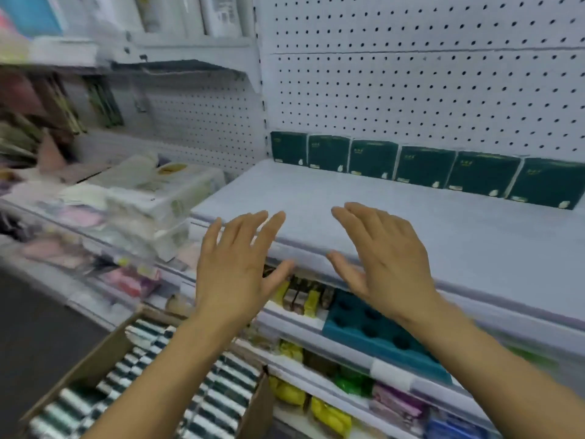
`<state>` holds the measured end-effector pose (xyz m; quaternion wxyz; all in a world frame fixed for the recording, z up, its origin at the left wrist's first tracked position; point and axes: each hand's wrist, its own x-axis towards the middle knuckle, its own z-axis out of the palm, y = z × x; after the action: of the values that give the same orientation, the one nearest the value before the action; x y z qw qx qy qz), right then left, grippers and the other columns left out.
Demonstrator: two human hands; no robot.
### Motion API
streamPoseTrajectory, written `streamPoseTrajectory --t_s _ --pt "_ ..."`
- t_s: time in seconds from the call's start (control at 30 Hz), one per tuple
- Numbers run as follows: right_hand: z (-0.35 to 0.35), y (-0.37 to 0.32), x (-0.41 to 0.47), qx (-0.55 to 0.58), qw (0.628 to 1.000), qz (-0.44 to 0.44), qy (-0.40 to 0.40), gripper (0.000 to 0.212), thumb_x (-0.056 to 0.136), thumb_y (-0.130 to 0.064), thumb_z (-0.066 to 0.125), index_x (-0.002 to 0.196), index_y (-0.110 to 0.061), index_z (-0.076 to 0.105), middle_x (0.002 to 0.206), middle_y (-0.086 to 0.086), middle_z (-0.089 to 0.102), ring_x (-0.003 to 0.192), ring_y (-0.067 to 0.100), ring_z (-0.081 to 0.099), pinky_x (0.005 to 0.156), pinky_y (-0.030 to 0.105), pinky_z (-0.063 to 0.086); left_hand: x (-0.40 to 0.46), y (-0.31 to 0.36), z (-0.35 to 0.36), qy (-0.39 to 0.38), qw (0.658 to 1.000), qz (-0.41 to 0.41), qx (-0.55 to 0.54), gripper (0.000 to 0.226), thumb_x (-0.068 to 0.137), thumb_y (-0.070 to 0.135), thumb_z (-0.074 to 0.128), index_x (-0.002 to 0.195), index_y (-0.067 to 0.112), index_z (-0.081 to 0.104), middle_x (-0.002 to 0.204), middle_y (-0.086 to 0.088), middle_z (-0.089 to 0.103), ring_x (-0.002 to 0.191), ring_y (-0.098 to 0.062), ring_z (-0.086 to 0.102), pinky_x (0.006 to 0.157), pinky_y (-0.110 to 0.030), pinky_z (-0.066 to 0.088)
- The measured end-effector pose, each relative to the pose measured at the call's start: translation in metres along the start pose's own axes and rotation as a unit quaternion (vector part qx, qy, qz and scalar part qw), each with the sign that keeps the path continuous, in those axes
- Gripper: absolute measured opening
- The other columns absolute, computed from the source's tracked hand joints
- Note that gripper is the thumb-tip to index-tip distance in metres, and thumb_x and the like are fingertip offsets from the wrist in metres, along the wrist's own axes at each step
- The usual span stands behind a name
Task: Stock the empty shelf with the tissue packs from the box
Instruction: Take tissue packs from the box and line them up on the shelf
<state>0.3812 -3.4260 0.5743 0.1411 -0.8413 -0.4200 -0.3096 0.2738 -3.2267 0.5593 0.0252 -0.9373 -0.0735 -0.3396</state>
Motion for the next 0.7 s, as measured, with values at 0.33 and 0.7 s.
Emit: streamPoseTrajectory --t_s 0.33,0.7 --pt "0.125 -0.2 0.007 0.117 0.983 -0.073 -0.118 0.045 0.092 -0.046 0.045 0.126 -0.017 0.056 0.124 0.005 0.057 0.107 0.029 0.056 0.077 0.039 0.045 -0.164 -0.197 -0.032 -0.137 0.973 -0.171 0.075 0.061 0.092 0.059 0.044 0.141 0.023 0.048 0.128 0.0 0.06 0.116 -0.026 0.056 0.098 -0.046 0.043" --pt "0.287 -0.31 0.035 0.182 0.915 -0.162 -0.322 0.04 0.093 -0.038 0.051 0.126 -0.017 0.057 0.124 0.005 0.057 0.111 0.03 0.054 0.082 0.042 0.048 -0.293 -0.334 0.026 -0.285 0.81 -0.511 -0.024 0.055 0.094 0.058 0.048 0.138 0.025 0.049 0.135 -0.003 0.055 0.119 -0.027 0.053 0.095 -0.047 0.047"
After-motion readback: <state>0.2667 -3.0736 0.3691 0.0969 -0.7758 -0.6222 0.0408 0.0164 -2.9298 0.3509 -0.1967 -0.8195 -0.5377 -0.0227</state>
